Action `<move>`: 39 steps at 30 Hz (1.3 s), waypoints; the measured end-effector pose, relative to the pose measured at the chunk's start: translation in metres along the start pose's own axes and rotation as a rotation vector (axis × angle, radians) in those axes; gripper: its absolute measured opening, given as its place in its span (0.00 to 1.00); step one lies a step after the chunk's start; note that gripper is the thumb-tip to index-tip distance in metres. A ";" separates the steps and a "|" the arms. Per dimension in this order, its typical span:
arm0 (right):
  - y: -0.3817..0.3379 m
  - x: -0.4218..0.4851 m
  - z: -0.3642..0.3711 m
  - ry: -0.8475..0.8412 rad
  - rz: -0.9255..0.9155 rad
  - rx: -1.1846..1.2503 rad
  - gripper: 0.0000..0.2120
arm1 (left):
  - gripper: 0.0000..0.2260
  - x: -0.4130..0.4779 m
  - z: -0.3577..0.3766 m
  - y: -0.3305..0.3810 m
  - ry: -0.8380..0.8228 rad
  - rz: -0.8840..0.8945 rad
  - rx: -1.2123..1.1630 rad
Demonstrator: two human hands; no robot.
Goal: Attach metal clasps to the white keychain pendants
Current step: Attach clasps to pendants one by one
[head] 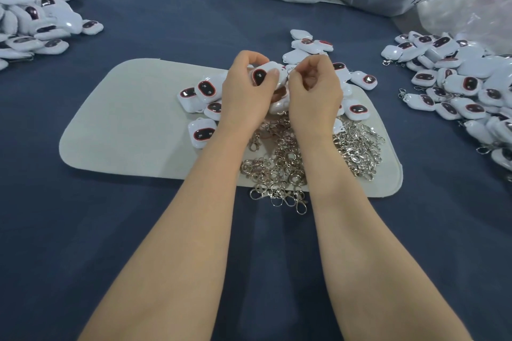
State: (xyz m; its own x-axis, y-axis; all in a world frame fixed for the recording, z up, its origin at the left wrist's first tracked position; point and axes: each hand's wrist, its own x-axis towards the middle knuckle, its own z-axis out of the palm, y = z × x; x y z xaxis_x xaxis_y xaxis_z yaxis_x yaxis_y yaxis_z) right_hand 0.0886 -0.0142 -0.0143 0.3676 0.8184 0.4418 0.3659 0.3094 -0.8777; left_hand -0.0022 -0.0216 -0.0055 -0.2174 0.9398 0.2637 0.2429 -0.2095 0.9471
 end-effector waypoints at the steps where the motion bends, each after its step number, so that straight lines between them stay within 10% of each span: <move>1: 0.001 0.000 0.000 0.007 0.006 -0.003 0.07 | 0.05 0.000 0.000 0.000 -0.004 0.002 -0.001; 39: 0.003 -0.005 0.004 -0.128 -0.137 -0.224 0.04 | 0.06 0.000 0.002 -0.005 0.053 0.079 0.107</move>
State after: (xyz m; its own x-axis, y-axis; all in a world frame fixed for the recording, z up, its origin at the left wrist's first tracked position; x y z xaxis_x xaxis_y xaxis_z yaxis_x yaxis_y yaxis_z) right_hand 0.0847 -0.0156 -0.0198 0.1962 0.8352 0.5137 0.5896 0.3181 -0.7424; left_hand -0.0016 -0.0197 -0.0109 -0.2425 0.9053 0.3489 0.3600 -0.2500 0.8989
